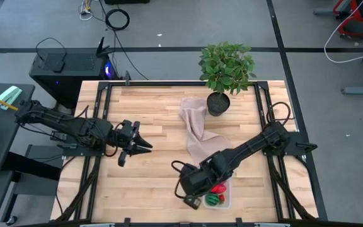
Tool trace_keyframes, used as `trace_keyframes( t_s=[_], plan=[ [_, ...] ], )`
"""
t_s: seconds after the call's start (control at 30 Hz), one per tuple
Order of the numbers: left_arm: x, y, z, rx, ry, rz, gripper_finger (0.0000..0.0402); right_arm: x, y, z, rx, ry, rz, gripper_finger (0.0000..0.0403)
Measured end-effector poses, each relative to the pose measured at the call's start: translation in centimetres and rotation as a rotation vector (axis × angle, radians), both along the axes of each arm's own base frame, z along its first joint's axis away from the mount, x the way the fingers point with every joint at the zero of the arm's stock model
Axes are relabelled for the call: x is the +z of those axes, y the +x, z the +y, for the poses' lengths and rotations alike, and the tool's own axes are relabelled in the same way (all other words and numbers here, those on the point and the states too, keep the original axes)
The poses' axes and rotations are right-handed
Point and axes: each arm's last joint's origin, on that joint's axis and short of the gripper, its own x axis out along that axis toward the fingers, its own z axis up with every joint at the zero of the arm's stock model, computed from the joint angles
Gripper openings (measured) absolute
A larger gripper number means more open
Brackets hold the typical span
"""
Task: Pick and placing Produce into tupperware
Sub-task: Return to Home Position
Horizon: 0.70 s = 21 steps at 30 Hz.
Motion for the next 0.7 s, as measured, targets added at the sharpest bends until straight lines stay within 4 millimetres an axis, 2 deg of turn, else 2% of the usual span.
trace_keyframes(
  t_s=[0.17,0.3,0.53,0.7],
  plan=[
    [0.4,-0.4,0.6,0.024,0.010,-0.026,0.0076,1.2,-1.6,-1.7,0.333,-0.061,0.039,0.0003],
    [0.7,-0.5,1.4,0.106,0.039,-0.052,0.0064,1.6,-2.3,-4.4,0.506,-0.099,0.108,0.0002],
    [1.4,-0.2,2.6,0.185,0.077,-0.133,0.0039,3.0,-2.5,-9.9,0.643,-0.211,0.109,0.0001],
    [3.7,-0.4,3.3,0.234,0.083,-0.374,0.0007,5.4,-2.7,-14.0,0.630,-0.333,-0.008,0.0001]
  ],
)
